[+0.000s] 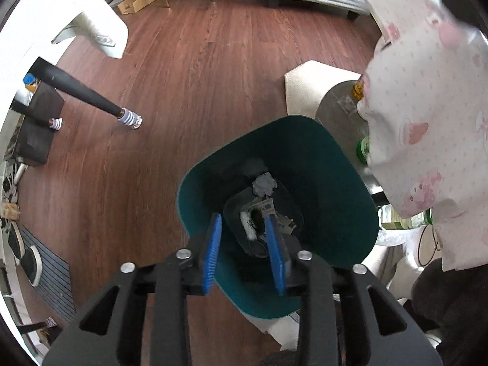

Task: Collect trash
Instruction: 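Carry the black bag and white lid to the green bin, opening the left gripper, then lower the white lid into the bin and open the right gripper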

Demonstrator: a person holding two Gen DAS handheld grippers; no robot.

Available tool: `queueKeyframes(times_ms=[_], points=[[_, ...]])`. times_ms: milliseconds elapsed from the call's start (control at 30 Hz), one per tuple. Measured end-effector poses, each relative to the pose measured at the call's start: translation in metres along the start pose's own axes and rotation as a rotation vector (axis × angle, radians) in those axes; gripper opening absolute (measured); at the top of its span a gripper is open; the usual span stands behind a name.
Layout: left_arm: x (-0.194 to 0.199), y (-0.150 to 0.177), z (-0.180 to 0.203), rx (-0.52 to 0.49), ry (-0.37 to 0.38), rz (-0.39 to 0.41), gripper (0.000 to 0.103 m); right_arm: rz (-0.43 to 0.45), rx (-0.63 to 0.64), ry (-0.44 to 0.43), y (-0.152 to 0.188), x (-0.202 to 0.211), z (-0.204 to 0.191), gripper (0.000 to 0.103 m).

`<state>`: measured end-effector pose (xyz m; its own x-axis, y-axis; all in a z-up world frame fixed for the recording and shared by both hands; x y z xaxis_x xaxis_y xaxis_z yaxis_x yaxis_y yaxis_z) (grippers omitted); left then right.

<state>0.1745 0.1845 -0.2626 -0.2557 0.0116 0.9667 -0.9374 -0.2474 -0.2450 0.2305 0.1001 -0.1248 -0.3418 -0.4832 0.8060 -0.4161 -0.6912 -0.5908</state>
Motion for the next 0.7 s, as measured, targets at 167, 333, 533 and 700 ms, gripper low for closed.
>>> queueKeyframes(times_ms=[167,333,533,700], points=[[0.007,-0.003,-0.016,0.033,-0.002,0.018,0.045,-0.038,0.008,-0.017,0.002,-0.021,-0.012,0.030],[0.016,-0.008,-0.034,0.067,-0.013,0.049,0.049,-0.100,0.030,-0.042,0.010,-0.048,-0.027,0.030],[0.038,-0.021,-0.049,0.126,-0.010,0.116,0.049,-0.163,0.028,-0.062,0.022,-0.074,-0.037,0.030],[0.061,-0.030,-0.053,0.159,0.002,0.186,0.049,-0.226,0.015,-0.081,0.038,-0.094,-0.041,0.030]])
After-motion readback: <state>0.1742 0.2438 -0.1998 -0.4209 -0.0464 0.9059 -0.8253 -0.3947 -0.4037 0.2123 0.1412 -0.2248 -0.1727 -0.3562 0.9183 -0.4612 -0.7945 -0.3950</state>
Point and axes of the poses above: each gripper's, at about its wrist camera, not at the fingertips, and x roughly against the way its jaws point, z to its right, y to its underside, the point moved 9 cm from there along -x, roughly the way its jaws point, and after that the axes turned 15 degrees about x, right-handed, at the moved point
